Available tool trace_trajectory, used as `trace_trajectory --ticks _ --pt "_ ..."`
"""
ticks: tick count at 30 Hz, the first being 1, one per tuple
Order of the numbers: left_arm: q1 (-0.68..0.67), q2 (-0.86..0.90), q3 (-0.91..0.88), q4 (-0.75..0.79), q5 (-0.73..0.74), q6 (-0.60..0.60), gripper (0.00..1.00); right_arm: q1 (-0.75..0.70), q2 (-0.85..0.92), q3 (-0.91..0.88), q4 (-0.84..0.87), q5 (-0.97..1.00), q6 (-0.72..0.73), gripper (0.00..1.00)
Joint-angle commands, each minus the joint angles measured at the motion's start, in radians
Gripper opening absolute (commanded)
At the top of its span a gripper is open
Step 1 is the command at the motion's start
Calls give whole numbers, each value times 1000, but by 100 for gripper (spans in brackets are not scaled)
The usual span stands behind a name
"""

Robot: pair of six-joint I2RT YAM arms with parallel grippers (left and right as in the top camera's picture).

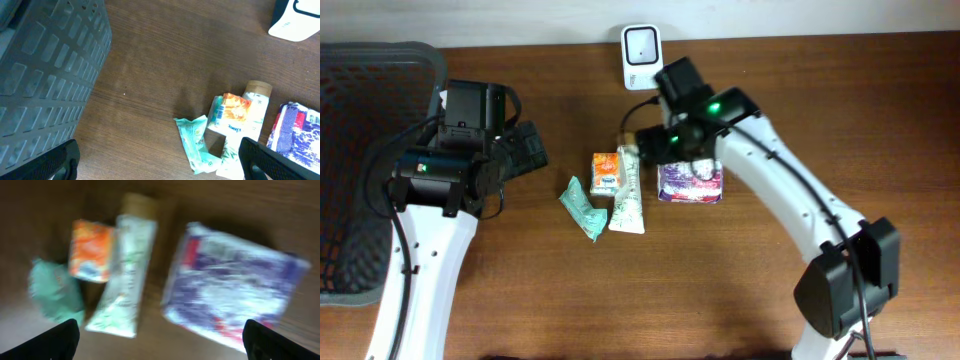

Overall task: Scan the item barcode
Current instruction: 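Lift the red-purple box and hold it over the scanner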

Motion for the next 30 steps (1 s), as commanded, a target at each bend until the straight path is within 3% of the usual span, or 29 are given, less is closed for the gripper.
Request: trace_trajectory --ticks 1,3,4,6,10,13,17,19,21,24,30 --pt "2 -4 4 2 -7 16 99 -211 5 21 -54 -1 -2 99" --pt "2 -4 4 2 -7 16 99 -351 6 3 -66 -98 -37 99" --pt "2 -4 4 2 -7 16 99 -410 6 -41 -36 -278 -138 99" --pt "2 -4 4 2 -7 16 99 -452 6 -139 -1 -383 -167 99" --pt "2 -4 4 1 -7 16 99 -454 6 -484 426 -697 -154 100" --pt "2 -4 4 2 -7 16 99 -452 6 -596 591 -695 -23 94" --pt "2 -4 4 2 -7 16 99 -387 6 -694 676 -607 -23 92" --pt "2 -4 4 2 -7 16 99 -356 6 -708 704 -607 -23 55" --pt "2 -4 4 2 -7 16 99 -340 5 -706 724 -671 -24 4" --pt "2 -4 4 2 -7 16 99 -342 -55 -688 829 -874 -61 4" --pt "2 -4 4 1 -7 16 99 -341 -430 -668 1151 -763 -103 4"
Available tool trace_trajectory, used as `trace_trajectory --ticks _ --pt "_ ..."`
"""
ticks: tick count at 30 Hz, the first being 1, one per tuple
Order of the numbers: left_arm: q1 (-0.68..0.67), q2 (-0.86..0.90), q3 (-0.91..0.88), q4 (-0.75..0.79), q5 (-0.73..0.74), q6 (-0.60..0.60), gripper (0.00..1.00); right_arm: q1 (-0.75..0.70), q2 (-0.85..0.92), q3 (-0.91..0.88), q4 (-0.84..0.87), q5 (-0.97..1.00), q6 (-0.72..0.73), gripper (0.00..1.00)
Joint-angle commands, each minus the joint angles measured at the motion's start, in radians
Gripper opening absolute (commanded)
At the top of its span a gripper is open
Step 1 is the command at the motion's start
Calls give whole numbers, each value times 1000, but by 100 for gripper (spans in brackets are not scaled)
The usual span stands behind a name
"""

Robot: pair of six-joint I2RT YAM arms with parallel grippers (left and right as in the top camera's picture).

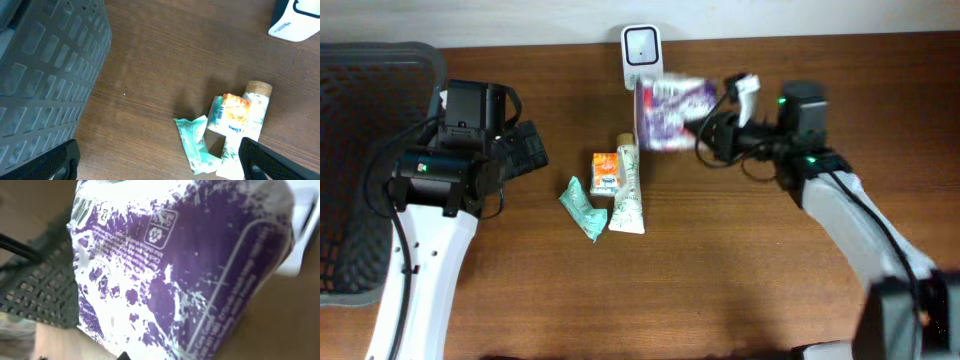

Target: Scan the item barcode

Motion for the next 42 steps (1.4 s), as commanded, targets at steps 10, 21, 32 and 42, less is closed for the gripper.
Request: trace_trajectory --ticks 10,21,32,42 --pt "2 -4 4 0 -7 16 99 79 -111 11 -1 246 -14 4" --pt "2 -4 4 0 -7 16 99 78 -110 11 -762 1312 151 4" --pt "2 -4 4 0 -7 16 99 301 109 157 -776 1231 143 78" --pt "2 -4 4 0 -7 16 99 -28 177 298 -744 806 143 99"
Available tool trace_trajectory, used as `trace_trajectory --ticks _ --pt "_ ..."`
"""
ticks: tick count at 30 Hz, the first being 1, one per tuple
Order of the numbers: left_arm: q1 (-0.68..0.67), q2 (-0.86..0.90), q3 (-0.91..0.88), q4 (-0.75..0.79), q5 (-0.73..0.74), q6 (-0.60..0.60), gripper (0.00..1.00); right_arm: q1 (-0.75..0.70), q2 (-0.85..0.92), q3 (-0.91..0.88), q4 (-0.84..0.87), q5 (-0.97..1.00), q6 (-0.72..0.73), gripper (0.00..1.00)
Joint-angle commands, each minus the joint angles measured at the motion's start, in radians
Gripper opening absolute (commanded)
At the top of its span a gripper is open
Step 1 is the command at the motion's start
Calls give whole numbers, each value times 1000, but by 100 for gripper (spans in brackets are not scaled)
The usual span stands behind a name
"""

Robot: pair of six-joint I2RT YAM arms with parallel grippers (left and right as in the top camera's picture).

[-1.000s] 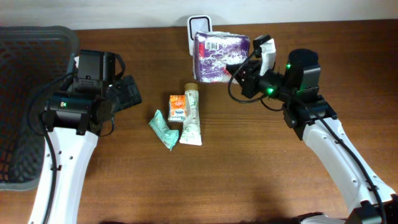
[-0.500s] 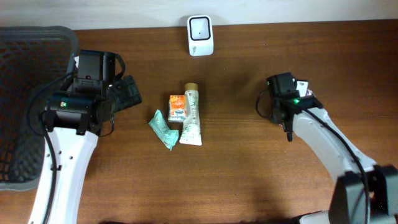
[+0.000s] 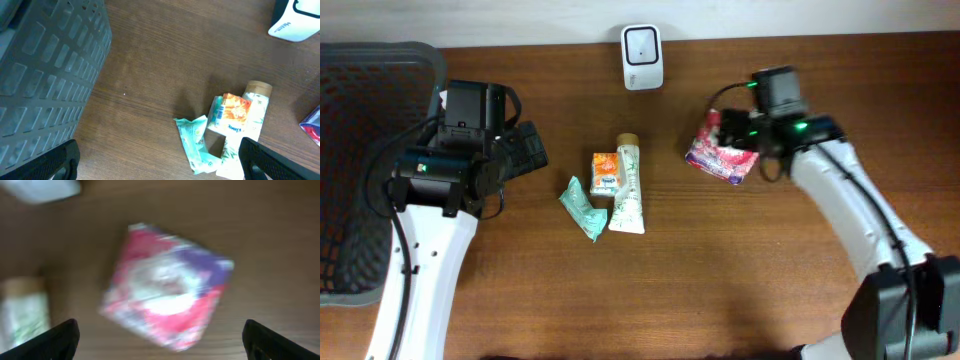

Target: Scan the item barcode

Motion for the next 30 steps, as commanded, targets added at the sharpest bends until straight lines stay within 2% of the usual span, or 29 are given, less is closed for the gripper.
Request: trace_trajectory --ticks 1,4,5,6,7,8,9,11,12,13,14,16,18,22,24,28,30 --pt "2 -4 4 2 -8 16 99 -131 103 0 10 -248 4 99" --pt "2 -4 4 2 -8 16 99 -183 274 0 82 -489 5 99" --pt "2 -4 4 2 -8 16 99 -182 329 0 93 -523 5 92" --pt "2 -4 4 2 -8 16 99 -176 378 0 108 -551 4 80" --pt "2 -4 4 2 -8 16 99 -173 416 0 123 -583 5 59" --pt "2 -4 4 1 -8 16 99 -167 440 0 162 -675 5 4" --pt "2 -4 4 2 -8 16 99 -162 433 6 202 -753 6 4" --pt "2 -4 4 1 -8 16 99 -135 425 73 298 -886 148 4" --pt "2 -4 4 2 -8 16 99 -107 425 116 397 -905 242 4" --pt "2 -4 4 1 -8 16 99 -69 425 143 579 -883 338 4" --pt "2 -4 4 1 -8 16 99 -42 425 145 710 -824 404 4" --pt "2 -4 4 1 -8 16 99 28 430 145 926 -560 560 4" --pt "2 -4 4 1 -8 16 99 79 450 152 1036 -420 617 4" --pt "2 -4 4 2 -8 16 99 113 566 375 1022 -278 636 4" --pt "2 -4 4 2 -8 16 99 113 666 542 892 -279 644 4" --pt "2 -4 4 2 -8 16 99 101 682 579 769 -281 569 4" --pt "2 -4 4 2 -8 16 99 38 660 579 761 -371 570 4"
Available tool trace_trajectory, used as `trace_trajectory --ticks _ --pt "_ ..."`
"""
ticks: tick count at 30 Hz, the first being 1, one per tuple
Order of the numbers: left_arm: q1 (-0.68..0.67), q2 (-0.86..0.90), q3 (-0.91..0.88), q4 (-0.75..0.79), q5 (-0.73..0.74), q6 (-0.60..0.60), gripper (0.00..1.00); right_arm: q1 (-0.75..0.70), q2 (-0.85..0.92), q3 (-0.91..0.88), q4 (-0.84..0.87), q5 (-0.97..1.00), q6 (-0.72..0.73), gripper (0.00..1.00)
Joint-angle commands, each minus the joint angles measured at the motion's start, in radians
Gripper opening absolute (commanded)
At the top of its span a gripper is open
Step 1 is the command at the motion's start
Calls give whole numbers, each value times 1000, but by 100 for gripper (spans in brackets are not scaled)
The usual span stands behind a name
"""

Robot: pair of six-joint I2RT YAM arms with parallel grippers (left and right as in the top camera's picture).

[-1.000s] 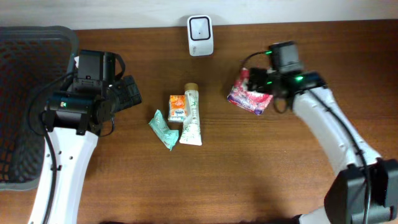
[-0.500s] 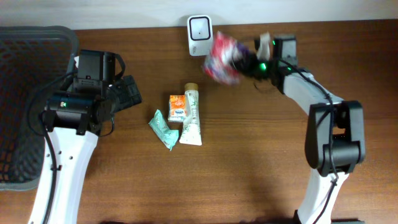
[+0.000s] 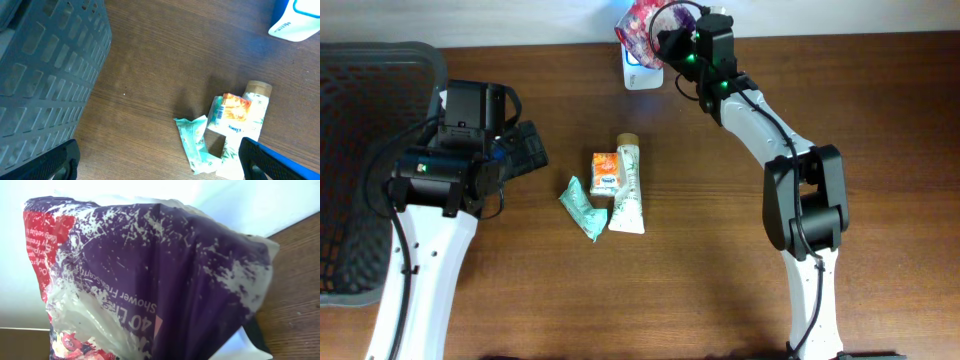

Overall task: Scan the item barcode
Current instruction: 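Carry the red-purple box to the right table edge and release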

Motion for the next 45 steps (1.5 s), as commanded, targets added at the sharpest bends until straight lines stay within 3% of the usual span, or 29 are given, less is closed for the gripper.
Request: trace_trajectory --ticks 1,3,5,7,8,10,12,14,15,18,21,23,25,27,28,34,37,41,45 --pt "2 -4 4 1 -7 16 99 -100 -32 35 -23 -89 -19 4" --pt "2 -4 4 1 -7 16 99 -248 -95 35 -147 -136 -20 4" --pt "2 -4 4 1 -7 16 99 -495 -150 35 -473 -145 -20 4" --pt "2 -4 4 1 -7 16 99 -686 -146 35 -644 -177 -50 4" --pt "2 -4 4 1 -7 16 99 -757 -146 35 -684 -177 -98 4" --pt "2 -4 4 1 -7 16 99 -903 -146 34 -715 -177 -141 23" --pt "2 -4 4 1 -7 16 99 -966 -145 34 -712 -159 -145 25" --pt "2 -4 4 1 -7 16 99 -959 -142 34 -704 -116 -182 51" --pt "2 -4 4 1 -7 16 99 -947 -142 32 -705 -117 -206 80" --pt "2 -4 4 1 -7 16 99 -932 -144 33 -716 -293 -303 100" --pt "2 -4 4 1 -7 16 99 -932 -240 35 -814 -364 -311 99" --pt "2 -4 4 1 -7 16 99 -901 -393 35 -938 -486 -461 99" --pt "2 -4 4 1 -7 16 99 -834 -424 35 -1078 -602 -617 90" --pt "2 -4 4 1 -7 16 99 -651 -420 11 -1255 -592 -793 74" --pt "2 -4 4 1 -7 16 99 -578 -420 -8 -1266 -571 -816 73" --pt "2 -4 4 1 -7 16 99 14 -360 -130 -1069 -254 -803 66" --pt "2 -4 4 1 -7 16 99 198 -297 -130 -953 -60 -604 65" --pt "2 -4 4 1 -7 16 99 282 -241 -130 -957 68 -530 65" --pt "2 -4 4 1 -7 16 99 287 -176 -161 -969 67 -505 44"
